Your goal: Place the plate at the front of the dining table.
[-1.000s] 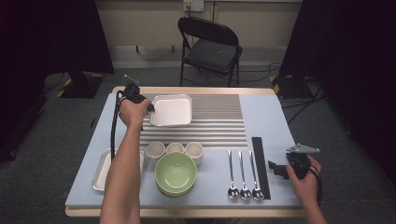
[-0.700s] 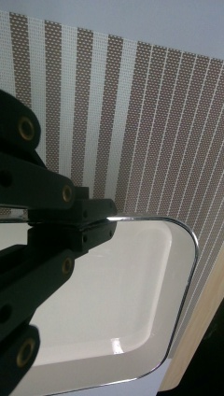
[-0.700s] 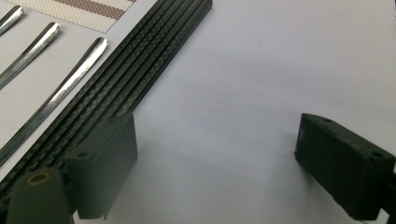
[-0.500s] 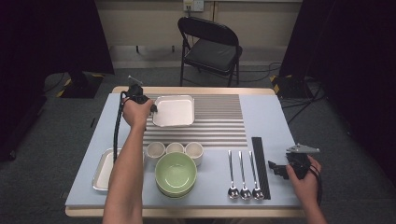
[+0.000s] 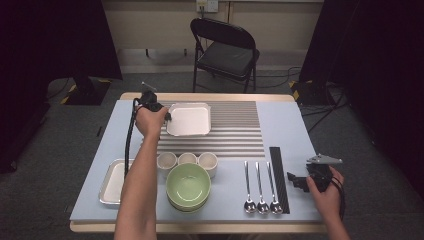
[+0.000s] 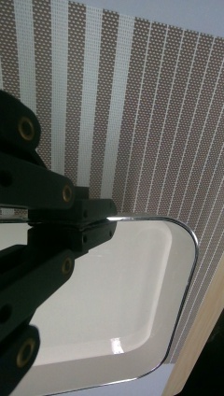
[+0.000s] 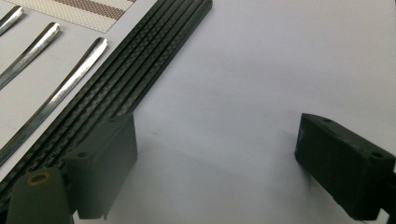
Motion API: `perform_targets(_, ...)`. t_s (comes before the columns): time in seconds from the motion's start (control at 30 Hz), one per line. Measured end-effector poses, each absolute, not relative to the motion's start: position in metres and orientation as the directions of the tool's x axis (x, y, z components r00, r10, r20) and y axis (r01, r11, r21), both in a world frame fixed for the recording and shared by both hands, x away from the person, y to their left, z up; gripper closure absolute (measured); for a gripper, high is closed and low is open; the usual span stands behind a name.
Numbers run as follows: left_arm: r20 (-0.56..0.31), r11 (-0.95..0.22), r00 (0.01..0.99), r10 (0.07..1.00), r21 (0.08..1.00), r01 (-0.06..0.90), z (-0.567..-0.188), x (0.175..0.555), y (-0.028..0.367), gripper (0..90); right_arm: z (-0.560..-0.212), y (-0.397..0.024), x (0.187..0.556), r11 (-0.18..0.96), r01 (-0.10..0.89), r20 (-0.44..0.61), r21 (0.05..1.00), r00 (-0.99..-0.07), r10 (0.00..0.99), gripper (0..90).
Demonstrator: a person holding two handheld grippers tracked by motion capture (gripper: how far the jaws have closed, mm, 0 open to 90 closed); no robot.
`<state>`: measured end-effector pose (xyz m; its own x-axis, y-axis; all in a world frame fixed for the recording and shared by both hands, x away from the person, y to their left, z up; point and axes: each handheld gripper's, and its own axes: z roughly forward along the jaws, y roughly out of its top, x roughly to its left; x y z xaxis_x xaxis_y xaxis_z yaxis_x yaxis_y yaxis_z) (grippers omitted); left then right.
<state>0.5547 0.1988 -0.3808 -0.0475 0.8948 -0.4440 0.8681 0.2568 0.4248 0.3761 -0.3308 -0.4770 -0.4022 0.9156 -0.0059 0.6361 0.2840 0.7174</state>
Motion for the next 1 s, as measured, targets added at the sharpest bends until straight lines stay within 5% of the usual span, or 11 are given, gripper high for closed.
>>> perform_targets(1.0,-0.410,0.222,-0.028,0.912,0.433,0.874,-0.395,0.563,0.187,89.1,-0.477,-0.331,0.376,0.284,0.636,-0.008,0.717,-0.400,0.916,11.7)
